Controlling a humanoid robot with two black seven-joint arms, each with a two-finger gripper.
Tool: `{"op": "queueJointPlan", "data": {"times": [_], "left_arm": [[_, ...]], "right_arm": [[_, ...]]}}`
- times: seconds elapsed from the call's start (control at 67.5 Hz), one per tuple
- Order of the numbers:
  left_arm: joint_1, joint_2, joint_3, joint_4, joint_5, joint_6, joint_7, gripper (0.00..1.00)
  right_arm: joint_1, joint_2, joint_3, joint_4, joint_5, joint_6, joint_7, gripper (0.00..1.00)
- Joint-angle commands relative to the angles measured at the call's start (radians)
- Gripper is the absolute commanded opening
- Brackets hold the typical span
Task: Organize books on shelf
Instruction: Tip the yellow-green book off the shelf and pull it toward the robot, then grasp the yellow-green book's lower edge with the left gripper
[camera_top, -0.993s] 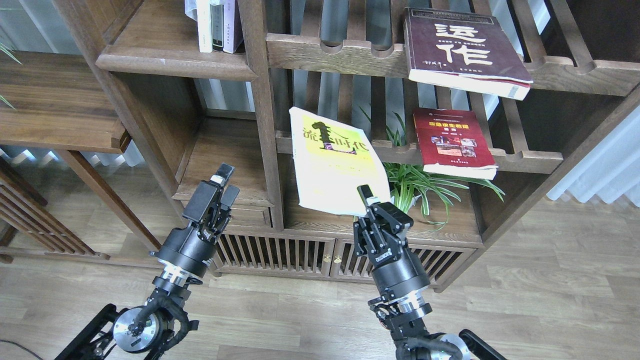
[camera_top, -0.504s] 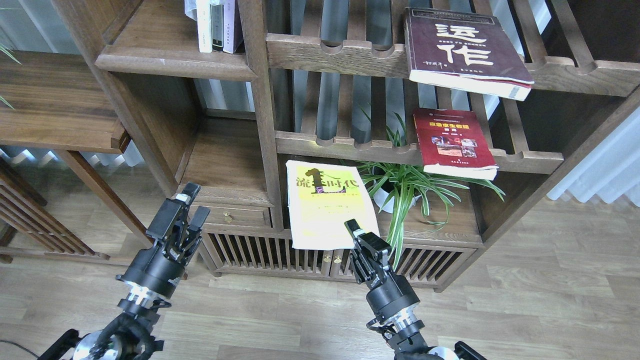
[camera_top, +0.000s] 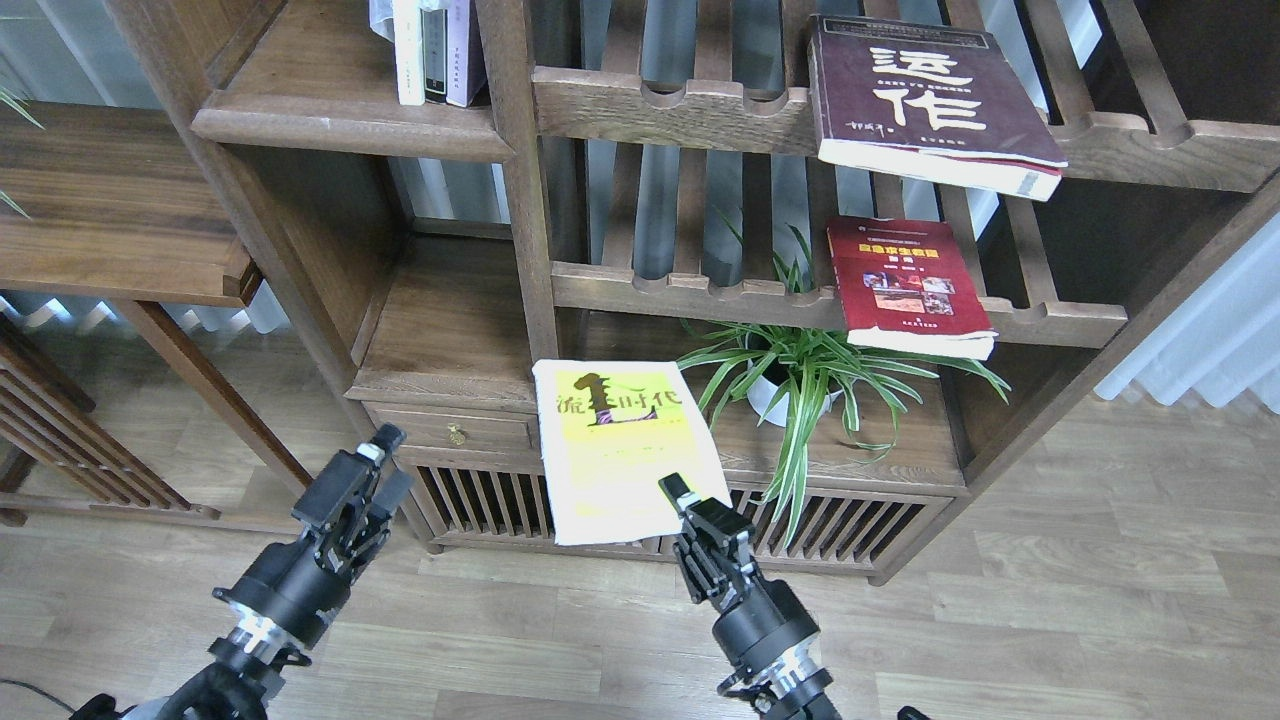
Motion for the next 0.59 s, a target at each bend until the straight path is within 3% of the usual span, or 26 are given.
{"op": "queueJointPlan", "data": {"times": [0.0,0.163,0.578], "left_arm": [[0.000,0.055,0.013,0.003,-0.007,0.000,0.016,0.83],[-0.001,0.119,0.051,0.003,-0.076,0.000,0.074,0.84],[-0.055,0.115,0.144,0.035,-0.135,0.000,0.074,0.84]], "right_arm": [[0.000,0.000,-0.027,0.002,-0.001,0.000,-0.001,0.05],[0.000,0.000,-0.042,0.005,-0.032,0.000,-0.001,0.06],[0.000,0.000,-0.128,0.009,-0.041,0.000,0.000,0.07]]}}
